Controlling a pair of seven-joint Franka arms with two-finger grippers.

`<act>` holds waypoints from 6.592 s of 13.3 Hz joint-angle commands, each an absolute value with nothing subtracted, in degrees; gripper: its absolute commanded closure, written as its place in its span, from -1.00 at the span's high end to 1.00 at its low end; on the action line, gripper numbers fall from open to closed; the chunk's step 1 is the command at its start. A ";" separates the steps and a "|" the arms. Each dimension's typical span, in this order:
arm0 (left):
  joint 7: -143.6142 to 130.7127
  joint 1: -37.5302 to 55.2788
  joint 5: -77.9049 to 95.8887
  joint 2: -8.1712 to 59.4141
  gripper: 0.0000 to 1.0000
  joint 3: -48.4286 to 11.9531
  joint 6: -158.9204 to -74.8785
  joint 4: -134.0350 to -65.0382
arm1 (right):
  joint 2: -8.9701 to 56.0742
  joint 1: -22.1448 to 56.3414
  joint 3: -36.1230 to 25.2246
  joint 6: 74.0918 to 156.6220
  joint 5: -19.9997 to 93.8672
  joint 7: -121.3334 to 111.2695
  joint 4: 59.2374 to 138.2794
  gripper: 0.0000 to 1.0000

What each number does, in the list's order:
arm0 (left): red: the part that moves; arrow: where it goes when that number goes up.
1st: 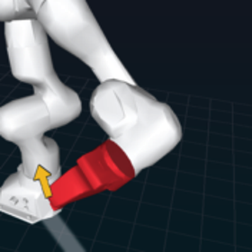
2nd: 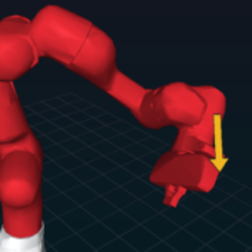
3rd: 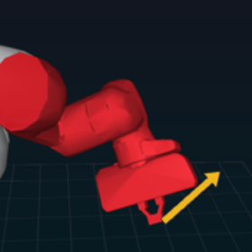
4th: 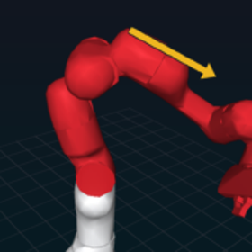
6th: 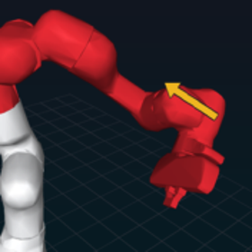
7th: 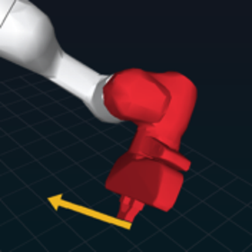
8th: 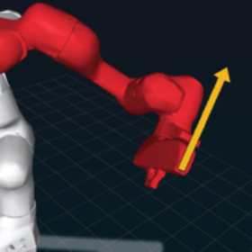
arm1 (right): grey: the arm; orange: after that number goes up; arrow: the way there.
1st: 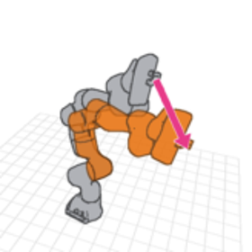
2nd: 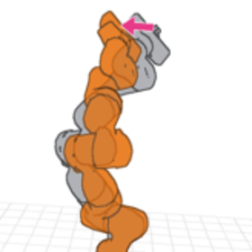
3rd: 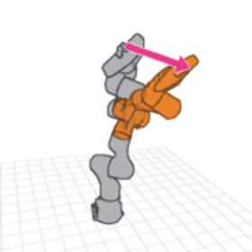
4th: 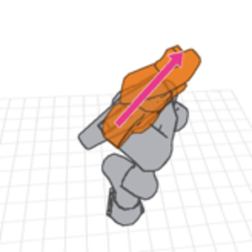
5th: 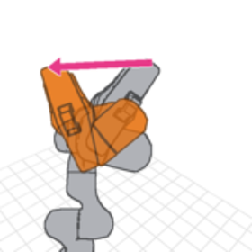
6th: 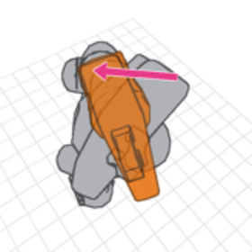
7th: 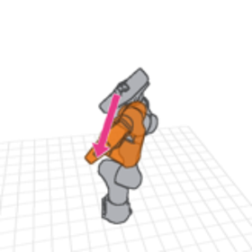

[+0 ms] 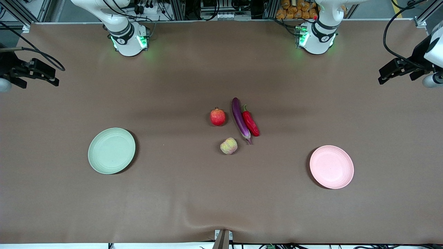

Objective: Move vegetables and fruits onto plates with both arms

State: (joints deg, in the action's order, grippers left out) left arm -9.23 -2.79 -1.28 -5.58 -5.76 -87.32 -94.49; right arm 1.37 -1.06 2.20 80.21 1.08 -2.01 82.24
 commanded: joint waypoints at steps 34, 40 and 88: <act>-22.92 -2.55 3.95 5.09 1.00 -15.63 -105.97 -107.83 | 0.79 -2.02 2.64 79.98 2.02 -2.72 82.71 1.00; -36.01 1.30 3.87 11.94 1.00 -21.09 -121.00 -115.04 | 0.79 -2.02 2.64 79.98 2.02 -2.72 82.71 1.00; -49.79 1.44 2.46 22.15 -1.00 -20.74 -132.12 -109.87 | 4.99 -2.02 2.46 81.99 1.76 -2.81 81.83 1.00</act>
State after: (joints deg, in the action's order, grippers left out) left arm -55.07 6.65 3.17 25.75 -20.46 -136.55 -109.59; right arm 2.48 -1.07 1.85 80.86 1.81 -2.01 82.29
